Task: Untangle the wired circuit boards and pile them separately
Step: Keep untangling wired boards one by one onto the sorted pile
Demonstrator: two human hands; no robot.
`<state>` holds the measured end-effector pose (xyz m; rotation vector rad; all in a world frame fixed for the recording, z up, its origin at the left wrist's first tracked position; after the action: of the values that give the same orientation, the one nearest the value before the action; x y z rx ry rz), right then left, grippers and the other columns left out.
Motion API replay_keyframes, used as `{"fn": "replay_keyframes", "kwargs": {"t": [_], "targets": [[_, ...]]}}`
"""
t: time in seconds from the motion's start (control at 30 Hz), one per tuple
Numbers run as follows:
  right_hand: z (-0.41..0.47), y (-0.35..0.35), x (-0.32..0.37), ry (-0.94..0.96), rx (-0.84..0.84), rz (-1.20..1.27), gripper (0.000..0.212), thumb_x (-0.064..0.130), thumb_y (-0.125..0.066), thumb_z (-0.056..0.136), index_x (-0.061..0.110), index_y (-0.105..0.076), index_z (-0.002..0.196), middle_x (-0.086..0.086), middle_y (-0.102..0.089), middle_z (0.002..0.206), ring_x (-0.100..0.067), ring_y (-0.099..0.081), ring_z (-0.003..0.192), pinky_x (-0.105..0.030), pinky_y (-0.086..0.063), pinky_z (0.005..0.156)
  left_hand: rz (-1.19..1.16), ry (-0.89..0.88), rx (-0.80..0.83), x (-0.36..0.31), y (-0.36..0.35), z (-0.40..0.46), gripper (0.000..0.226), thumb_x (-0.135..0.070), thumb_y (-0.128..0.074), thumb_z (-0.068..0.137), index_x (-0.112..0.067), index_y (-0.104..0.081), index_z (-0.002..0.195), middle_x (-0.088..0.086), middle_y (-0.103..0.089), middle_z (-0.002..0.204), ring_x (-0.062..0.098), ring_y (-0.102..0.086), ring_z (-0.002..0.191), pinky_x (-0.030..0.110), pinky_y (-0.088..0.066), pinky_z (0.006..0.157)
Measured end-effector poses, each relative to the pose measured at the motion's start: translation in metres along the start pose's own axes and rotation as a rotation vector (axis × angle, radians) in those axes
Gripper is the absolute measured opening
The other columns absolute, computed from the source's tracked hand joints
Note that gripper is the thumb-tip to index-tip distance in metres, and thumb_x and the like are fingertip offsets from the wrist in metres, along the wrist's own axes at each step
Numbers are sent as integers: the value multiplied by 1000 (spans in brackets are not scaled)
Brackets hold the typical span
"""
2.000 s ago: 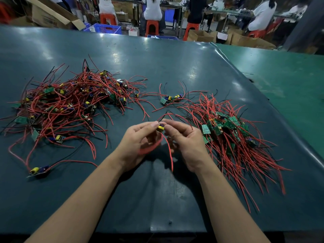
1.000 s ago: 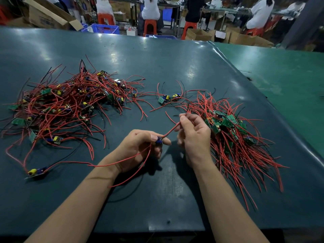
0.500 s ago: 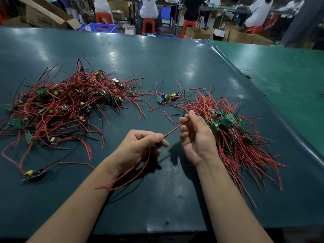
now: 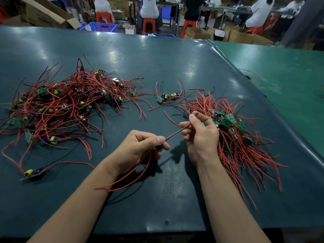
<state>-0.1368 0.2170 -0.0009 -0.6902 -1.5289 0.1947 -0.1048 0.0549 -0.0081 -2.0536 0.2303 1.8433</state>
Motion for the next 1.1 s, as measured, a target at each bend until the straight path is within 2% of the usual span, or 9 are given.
{"fn": "replay_keyframes", "kwargs": {"t": [0.1, 0.23, 0.53, 0.63, 0.7, 0.77, 0.9, 1.03, 1.1], "targets": [[-2, 5, 8, 180, -59, -130, 13, 4, -52, 99, 13, -44, 95, -12, -67, 57, -15, -52, 35, -20, -39, 34, 0, 1, 9, 0, -2, 1, 26, -28, -63, 81, -8, -78, 74, 5, -59, 57, 11, -54, 50, 16, -42, 51], [-5, 7, 11, 234, -86, -110, 13, 8, -51, 100, 15, -41, 95, -13, -70, 62, -16, -53, 35, -21, -41, 35, 11, 1, 2, 1, -1, 2, 29, -36, -67, 81, -9, -78, 76, 4, -60, 59, 10, -54, 52, 16, -43, 54], [2, 8, -2, -130, -14, 274, 14, 15, -51, 100, 17, -47, 87, -6, -71, 65, -7, -55, 41, -15, -43, 39, -5, -33, -5, 0, 0, 3, 36, -48, -72, 77, -12, -78, 78, 2, -63, 62, 11, -57, 55, 17, -46, 55], [-1, -2, 1, -133, 99, 212, 9, 24, -57, 96, 15, -52, 94, -6, -76, 85, -8, -64, 51, -16, -49, 44, -35, -88, -75, -4, 5, 4, 43, -56, -64, 75, -17, -79, 80, -5, -61, 69, 12, -49, 58, 19, -37, 56], [-5, -10, -3, -153, 153, 144, 33, 38, -60, 88, 12, -54, 107, -9, -72, 105, -14, -71, 65, -19, -53, 50, -91, -110, -108, -5, 8, 7, 44, -56, -62, 75, -17, -79, 85, -7, -52, 65, 11, -35, 57, 25, -26, 56], [-9, -16, -11, -189, 159, 37, 43, 46, -57, 86, 11, -56, 111, -9, -70, 102, -16, -70, 64, -22, -53, 49, -232, -121, -135, -6, 11, 10, 42, -53, -59, 82, -15, -75, 89, -6, -42, 59, 9, -29, 52, 25, -22, 52], [-20, -30, -17, -20, 327, -316, 8, 11, -63, 93, 14, -65, 100, -1, -68, 75, -9, -59, 49, -19, -48, 43, -470, -129, -202, -8, 17, 12, 31, -40, -56, 84, -14, -62, 99, -5, -52, 62, 5, -33, 41, 19, -35, 46], [-40, -51, -28, -49, 605, -273, 32, -4, -63, 88, 20, -69, 109, 0, -69, 78, -13, -62, 53, -20, -51, 47, -401, -230, -275, -12, 24, 9, 25, -30, -64, 79, -14, -62, 98, 2, -66, 74, 11, -48, 49, 23, -44, 44], [-39, -51, -28, -73, 565, -200, 26, 1, -62, 89, 17, -71, 108, -6, -70, 79, -14, -60, 51, -20, -49, 45, -334, -284, -291, -13, 25, 7, 27, -25, -75, 72, -14, -61, 93, 8, -69, 78, 16, -61, 58, 27, -48, 47]]}}
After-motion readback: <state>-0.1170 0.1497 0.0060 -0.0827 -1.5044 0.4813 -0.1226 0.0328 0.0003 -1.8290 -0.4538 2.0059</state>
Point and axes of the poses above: each hand's wrist, its own z-axis towards the middle knuckle, its own y-axis out of the back of the hand, x = y × z, the point moved 7 cm from there along z, towards the middle knuckle
